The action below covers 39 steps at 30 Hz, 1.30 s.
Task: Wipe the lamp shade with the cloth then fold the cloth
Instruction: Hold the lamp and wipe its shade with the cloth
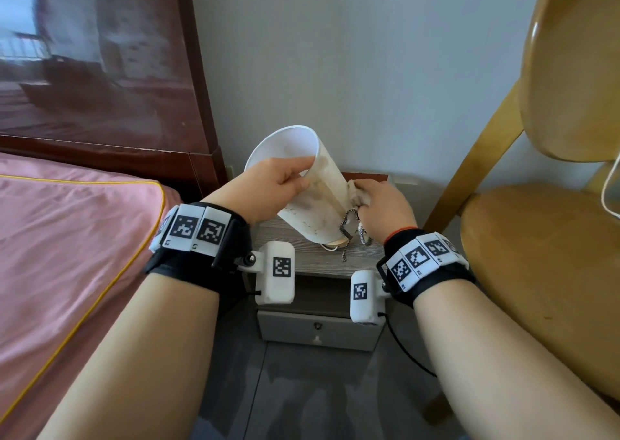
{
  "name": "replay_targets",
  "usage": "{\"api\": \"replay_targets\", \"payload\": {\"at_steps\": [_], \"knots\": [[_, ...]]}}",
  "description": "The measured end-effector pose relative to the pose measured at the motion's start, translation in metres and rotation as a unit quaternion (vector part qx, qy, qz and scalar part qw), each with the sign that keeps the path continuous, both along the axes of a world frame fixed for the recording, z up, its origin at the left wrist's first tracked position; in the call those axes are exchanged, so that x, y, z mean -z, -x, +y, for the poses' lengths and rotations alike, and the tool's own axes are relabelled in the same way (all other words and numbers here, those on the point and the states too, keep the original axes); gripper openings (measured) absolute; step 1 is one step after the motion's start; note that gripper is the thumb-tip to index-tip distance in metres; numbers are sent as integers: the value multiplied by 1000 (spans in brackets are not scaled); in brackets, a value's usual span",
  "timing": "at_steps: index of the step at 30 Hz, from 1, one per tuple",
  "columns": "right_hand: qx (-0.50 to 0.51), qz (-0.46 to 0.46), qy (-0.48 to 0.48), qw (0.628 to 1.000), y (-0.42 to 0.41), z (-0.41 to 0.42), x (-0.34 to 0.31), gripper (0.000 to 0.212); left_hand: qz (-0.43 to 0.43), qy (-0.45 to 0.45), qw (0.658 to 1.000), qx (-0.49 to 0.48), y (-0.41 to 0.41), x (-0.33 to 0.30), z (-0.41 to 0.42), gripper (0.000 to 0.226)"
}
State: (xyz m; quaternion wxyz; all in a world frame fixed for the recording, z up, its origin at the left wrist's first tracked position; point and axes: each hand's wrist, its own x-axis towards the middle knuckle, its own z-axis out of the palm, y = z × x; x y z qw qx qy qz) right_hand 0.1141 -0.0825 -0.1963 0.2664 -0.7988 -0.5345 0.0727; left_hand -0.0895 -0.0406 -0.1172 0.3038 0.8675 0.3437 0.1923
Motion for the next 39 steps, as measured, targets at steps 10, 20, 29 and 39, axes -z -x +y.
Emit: {"api": "replay_targets", "payload": {"at_steps": [10, 20, 29, 39], "knots": [[44, -83, -109, 990, -1, -2, -21, 32, -13, 0, 1000, -7, -1, 2, 2, 34], [-22, 307, -169, 936, 14, 2, -52, 64, -16, 1, 1000, -4, 1, 2, 2, 32], [-10, 345, -165, 924, 4, -2, -29, 31, 11, -19, 1000, -5, -2, 1, -1, 29], [-68, 364, -170, 913, 15, 4, -31, 51, 5, -17, 1000, -12, -3, -1, -2, 28]]}}
